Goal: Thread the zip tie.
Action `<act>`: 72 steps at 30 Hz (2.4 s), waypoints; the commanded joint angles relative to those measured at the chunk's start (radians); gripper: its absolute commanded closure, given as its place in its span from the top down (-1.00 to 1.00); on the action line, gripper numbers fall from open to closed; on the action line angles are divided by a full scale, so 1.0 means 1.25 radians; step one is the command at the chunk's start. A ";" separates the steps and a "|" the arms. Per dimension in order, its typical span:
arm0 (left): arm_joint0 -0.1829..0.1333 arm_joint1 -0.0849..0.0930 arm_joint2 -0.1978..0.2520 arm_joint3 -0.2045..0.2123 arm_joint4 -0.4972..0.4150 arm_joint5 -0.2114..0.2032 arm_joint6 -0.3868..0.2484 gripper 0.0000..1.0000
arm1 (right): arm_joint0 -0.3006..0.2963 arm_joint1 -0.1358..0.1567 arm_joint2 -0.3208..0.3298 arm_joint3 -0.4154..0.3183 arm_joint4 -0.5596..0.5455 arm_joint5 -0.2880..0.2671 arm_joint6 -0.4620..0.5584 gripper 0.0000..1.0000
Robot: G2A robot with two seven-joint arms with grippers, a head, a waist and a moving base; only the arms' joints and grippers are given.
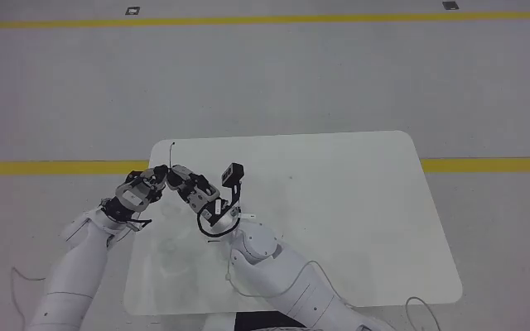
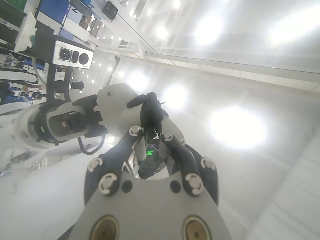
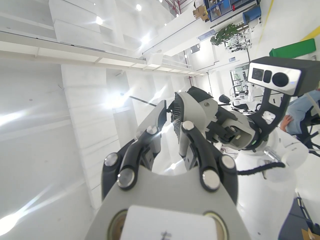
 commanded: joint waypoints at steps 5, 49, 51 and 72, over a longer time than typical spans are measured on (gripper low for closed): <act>0.000 0.000 0.000 0.000 0.000 0.000 0.000 -1.00 | -0.004 0.001 0.003 -0.003 -0.005 0.000 -0.001 -0.92; 0.000 0.000 0.000 0.000 0.000 0.000 0.000 -1.00 | -0.022 0.009 0.011 -0.032 -0.046 0.000 0.010 -0.84; 0.000 0.000 0.000 0.000 0.000 0.000 0.000 -1.00 | -0.022 0.009 0.011 -0.032 -0.049 0.000 0.010 -0.86; 0.000 0.000 0.000 0.000 0.000 0.000 0.000 -1.00 | -0.011 0.005 0.011 0.038 -0.040 0.000 -0.012 -1.00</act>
